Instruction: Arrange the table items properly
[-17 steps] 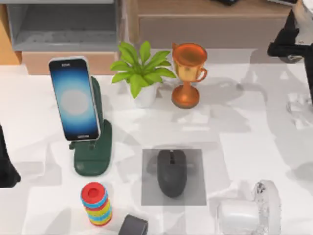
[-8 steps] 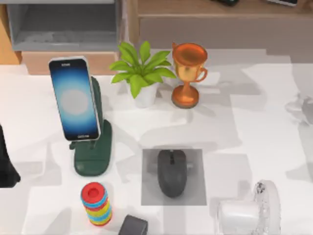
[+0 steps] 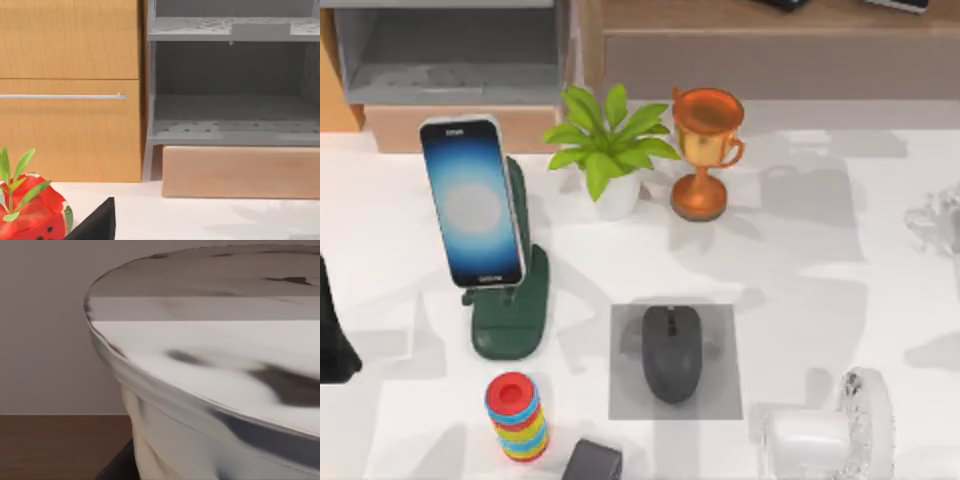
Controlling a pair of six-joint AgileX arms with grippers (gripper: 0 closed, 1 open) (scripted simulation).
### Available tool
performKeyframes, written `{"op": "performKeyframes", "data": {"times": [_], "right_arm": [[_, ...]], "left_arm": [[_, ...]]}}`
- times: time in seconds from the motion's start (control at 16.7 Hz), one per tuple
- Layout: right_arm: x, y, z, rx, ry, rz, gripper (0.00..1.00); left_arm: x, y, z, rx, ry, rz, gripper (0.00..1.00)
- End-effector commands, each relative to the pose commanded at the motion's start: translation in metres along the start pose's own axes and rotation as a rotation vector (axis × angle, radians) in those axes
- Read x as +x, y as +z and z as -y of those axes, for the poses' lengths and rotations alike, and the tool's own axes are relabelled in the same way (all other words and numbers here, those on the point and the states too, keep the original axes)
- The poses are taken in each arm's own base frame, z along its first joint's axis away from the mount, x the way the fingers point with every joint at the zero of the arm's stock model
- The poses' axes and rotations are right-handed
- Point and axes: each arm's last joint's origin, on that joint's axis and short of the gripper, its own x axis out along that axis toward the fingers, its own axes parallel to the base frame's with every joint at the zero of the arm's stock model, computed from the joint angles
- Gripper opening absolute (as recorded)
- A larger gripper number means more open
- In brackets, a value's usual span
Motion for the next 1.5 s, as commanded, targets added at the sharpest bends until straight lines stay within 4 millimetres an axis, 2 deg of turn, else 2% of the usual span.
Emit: {"op": "performKeyframes", "data": {"times": [0.18,0.84,1.5], "right_arm": [[0.0051,-0.0019,0.0068,0.004,0.018,-0.041,0.0],[0.0055,-0.0023,0.0072,0.005,0.02,-0.045,0.0],[0.0055,-0.0023,0.0072,0.005,0.02,-0.045,0.83]], "left_arm": [[0.0,0.0,0.0,0.0,0.0,0.0,1.0],[0.0,0.0,0.0,0.0,0.0,0.0,1.0],[0.0,0.0,0.0,0.0,0.0,0.0,1.0]]}}
